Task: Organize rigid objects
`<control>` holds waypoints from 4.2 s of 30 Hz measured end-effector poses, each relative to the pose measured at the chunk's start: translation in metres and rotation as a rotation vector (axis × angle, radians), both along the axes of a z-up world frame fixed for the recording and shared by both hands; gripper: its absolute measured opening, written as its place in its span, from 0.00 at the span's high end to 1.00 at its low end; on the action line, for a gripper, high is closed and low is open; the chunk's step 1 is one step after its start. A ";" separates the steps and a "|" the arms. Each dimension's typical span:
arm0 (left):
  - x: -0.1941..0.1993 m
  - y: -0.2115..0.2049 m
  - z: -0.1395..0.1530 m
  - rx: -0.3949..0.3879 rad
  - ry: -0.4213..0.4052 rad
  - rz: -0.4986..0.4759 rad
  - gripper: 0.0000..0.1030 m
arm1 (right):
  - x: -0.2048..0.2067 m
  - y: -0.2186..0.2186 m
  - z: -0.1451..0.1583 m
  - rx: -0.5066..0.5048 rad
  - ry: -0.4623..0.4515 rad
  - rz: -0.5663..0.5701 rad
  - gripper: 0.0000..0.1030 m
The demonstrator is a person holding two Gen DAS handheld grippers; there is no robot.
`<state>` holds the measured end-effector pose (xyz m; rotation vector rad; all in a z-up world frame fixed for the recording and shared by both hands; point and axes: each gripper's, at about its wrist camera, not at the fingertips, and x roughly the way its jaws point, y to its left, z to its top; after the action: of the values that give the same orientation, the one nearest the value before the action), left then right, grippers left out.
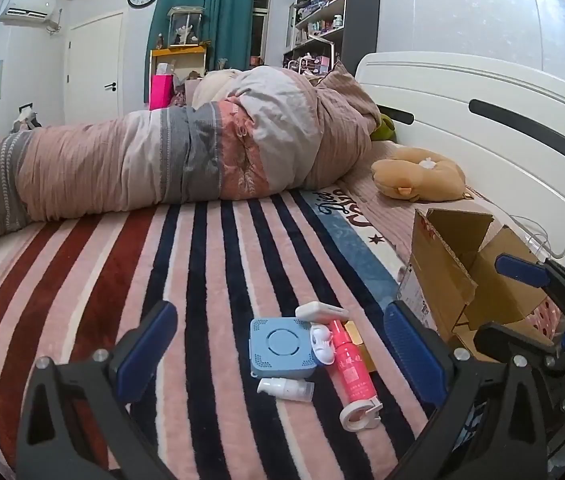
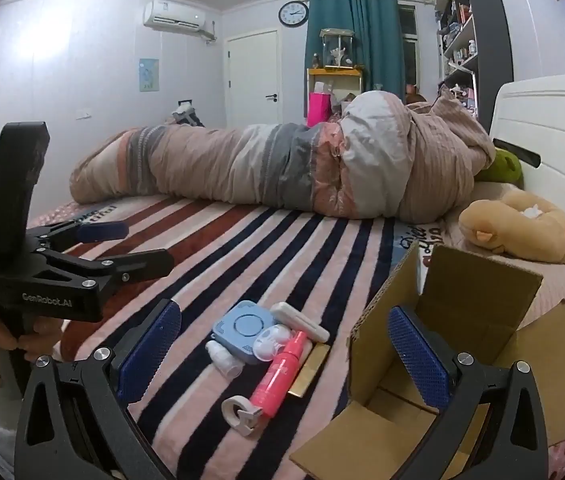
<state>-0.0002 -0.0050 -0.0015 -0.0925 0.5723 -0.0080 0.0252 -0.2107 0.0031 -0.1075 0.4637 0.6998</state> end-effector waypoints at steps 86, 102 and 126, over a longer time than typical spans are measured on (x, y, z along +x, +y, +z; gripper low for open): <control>-0.002 0.056 -0.033 -0.068 0.004 -0.038 0.00 | -0.015 0.084 -0.041 -0.146 0.165 0.133 0.66; 0.013 0.086 -0.062 -0.122 0.041 -0.071 0.00 | 0.046 0.049 -0.132 -0.194 0.419 -0.179 0.66; 0.021 0.070 -0.071 -0.187 0.063 -0.194 0.01 | 0.057 0.083 -0.131 -0.296 0.316 -0.241 0.74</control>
<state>0.0206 0.0654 -0.0725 -0.2193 0.6405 -0.2484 0.0827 -0.1273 -0.1280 -0.2172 0.8678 0.4078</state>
